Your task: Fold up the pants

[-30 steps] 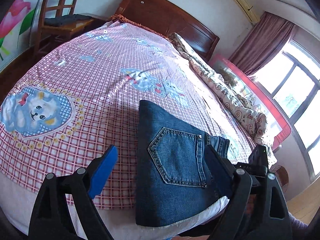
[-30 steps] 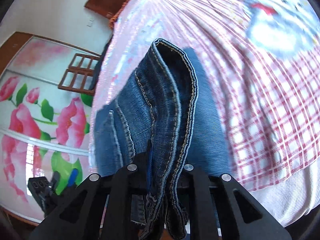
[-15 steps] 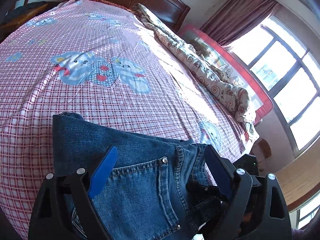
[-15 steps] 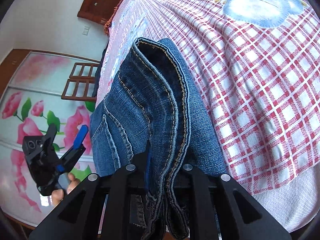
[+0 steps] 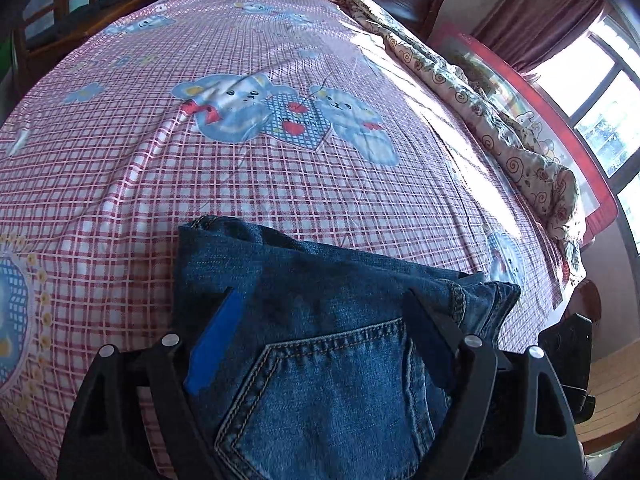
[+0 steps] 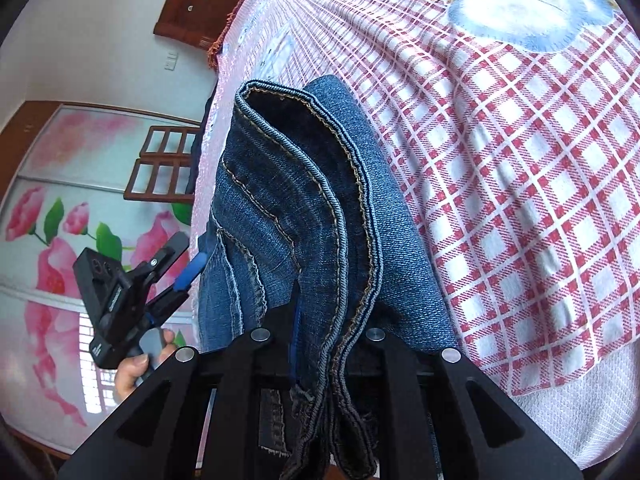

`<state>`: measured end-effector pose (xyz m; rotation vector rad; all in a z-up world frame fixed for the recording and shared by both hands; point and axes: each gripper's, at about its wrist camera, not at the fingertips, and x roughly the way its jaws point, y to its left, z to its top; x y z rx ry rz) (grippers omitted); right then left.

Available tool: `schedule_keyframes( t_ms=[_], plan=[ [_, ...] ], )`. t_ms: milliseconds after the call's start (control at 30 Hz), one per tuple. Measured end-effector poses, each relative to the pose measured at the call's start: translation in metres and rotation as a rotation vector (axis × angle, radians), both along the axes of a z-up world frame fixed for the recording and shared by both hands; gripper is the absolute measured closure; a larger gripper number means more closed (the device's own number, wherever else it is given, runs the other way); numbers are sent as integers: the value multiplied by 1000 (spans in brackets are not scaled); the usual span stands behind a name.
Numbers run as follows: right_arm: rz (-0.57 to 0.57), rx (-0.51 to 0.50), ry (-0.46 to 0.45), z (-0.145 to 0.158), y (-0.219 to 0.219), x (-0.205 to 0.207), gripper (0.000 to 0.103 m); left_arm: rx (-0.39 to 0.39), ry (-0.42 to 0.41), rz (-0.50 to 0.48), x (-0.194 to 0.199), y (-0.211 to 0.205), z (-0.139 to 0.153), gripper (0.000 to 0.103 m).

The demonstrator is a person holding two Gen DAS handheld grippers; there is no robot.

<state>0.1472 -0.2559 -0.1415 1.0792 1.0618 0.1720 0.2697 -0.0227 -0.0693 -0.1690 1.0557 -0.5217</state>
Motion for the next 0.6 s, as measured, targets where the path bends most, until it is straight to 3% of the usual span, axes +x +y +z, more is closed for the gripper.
schedule_keyframes(
  t_ms=[67,233,467,533,600],
  plan=[
    [2,-2,0,-2,1,2,92,39,-21,34,-27,10,11,14],
    [4,-3,1,-3,2,3,92,19,-11,100,-82,32,18,14],
    [11,-17,17,1,3,2,92,4,143,157,-103,44,-42,13],
    [18,-16,25,4,3,1,90,9,101,154,-107,43,-43,12],
    [11,-1,32,6,2,-2,82,18,102,155,-106,41,-44,11]
  ],
)
